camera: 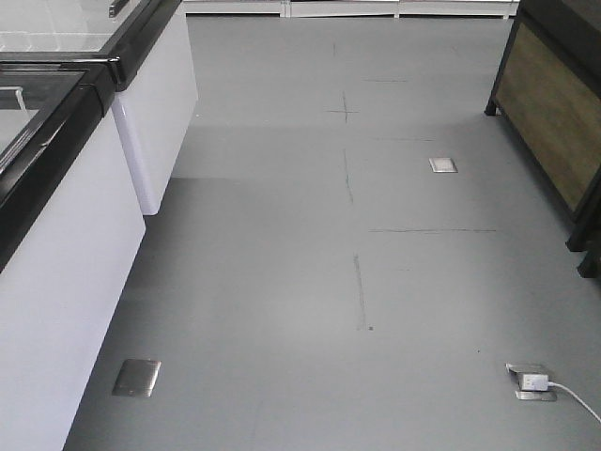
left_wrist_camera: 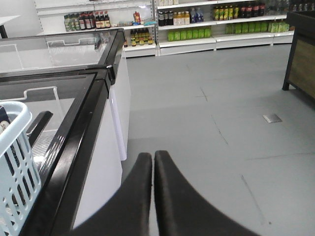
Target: Left arm holds basket, right arm returns cookies
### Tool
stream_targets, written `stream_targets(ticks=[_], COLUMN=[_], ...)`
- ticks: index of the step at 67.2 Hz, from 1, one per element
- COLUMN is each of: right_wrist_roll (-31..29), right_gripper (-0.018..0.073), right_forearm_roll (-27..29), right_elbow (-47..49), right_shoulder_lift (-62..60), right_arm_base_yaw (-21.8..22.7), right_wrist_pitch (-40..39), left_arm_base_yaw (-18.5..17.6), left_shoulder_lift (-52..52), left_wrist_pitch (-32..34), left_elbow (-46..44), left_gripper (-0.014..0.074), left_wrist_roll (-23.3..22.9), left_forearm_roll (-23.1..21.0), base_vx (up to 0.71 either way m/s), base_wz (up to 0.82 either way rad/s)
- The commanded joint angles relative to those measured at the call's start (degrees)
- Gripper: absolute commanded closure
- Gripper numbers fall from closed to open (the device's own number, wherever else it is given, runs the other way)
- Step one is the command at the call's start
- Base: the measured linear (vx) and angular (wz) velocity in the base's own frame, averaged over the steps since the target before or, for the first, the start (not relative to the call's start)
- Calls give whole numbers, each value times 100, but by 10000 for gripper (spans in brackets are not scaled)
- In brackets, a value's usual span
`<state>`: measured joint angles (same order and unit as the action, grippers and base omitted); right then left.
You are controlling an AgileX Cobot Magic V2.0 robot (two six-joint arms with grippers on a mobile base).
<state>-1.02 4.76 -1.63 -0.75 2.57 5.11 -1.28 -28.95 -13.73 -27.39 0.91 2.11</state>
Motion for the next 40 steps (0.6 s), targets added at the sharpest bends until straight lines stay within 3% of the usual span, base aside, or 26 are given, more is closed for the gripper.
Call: stream_targets(ticks=[1, 9, 14, 31, 40], right_wrist_roll=[-28, -28, -28, -28, -28], right_gripper=[567, 567, 567, 567, 567], right_forearm_roll=[-37, -37, -37, -37, -37], right_elbow=[-16, -16, -16, -16, -16], right_shoulder_lift=[-27, -27, -27, -27, -27], right_arm_base_yaw=[32, 32, 32, 32, 32], right_wrist_pitch=[-412, -412, -412, -405, -405], left_arm_base_yaw=[-11, -11, -11, -11, -11], left_shoulder_lift=[-95, -87, -87, -87, -87], left_wrist_pitch=[343, 343, 343, 340, 328], left_elbow=[-221, -221, -221, -221, -221], left_gripper=[594, 513, 401, -141, -127], left_wrist_roll=[-13, -13, -13, -24, -24], left_forearm_roll=[-15, -15, -15, -84, -58], base_vx=[0, 0, 0, 0, 0], base_wz=[0, 0, 0, 0, 0])
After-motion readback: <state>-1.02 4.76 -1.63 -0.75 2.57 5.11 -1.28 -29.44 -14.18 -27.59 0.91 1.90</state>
